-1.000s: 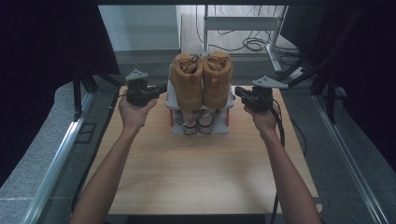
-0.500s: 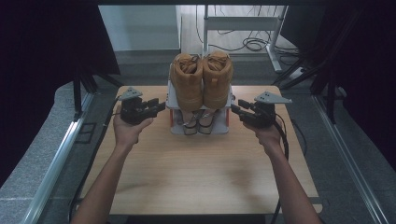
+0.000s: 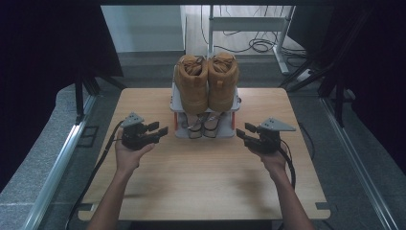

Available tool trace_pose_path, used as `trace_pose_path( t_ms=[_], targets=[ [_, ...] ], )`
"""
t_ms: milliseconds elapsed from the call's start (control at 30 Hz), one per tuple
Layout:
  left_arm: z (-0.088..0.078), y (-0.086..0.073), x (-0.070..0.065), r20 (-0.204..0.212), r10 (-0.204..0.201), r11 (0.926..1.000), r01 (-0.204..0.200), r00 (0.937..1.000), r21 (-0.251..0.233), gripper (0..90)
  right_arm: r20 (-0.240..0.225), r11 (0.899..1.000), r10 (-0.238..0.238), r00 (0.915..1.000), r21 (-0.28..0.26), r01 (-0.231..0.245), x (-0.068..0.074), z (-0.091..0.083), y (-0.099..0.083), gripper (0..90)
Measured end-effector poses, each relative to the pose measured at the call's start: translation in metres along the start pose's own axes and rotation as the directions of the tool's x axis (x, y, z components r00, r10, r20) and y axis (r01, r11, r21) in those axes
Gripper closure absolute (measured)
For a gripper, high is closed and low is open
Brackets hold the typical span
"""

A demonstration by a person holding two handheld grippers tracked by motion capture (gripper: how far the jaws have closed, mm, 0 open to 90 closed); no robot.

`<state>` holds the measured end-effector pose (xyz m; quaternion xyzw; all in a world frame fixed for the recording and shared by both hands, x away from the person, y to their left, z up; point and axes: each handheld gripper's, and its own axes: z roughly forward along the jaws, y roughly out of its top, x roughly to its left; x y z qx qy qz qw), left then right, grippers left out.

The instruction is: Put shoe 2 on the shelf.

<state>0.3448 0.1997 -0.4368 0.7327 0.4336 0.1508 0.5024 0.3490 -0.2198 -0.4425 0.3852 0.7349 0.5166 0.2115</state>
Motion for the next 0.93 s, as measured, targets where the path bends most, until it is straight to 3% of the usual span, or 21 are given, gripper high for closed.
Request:
trace_pose_path(
  t_ms=[233, 633, 733, 933],
  targets=[
    [0.001, -0.021, -0.006, -0.026, 0.024, 0.9995, -0.024, 0.9994, 0.019, 50.5, -0.002, 0.999, 0.034, 0.9994, 0.015, -0.034, 0.002, -0.004, -0.028, 52.1],
    [0.0, -0.062, -0.011, -0.051, 0.022, 0.9971, -0.019, 0.9985, 0.073, 48.2, -0.004, 0.996, 0.085, 0.9963, 0.041, -0.085, 0.002, -0.012, -0.07, 51.5],
    [-0.002, -0.069, -0.013, -0.067, 0.045, 0.995, -0.039, 0.9968, 0.092, 47.1, -0.001, 0.994, 0.077, 0.997, 0.073, -0.077, 0.003, -0.012, -0.075, 49.7],
    [-0.001, -0.074, -0.014, -0.062, 0.053, 0.993, -0.046, 0.9967, 0.109, 46.1, -0.011, 0.996, 0.076, 0.997, 0.051, -0.076, 0.005, -0.014, -0.077, 49.3]
  ],
)
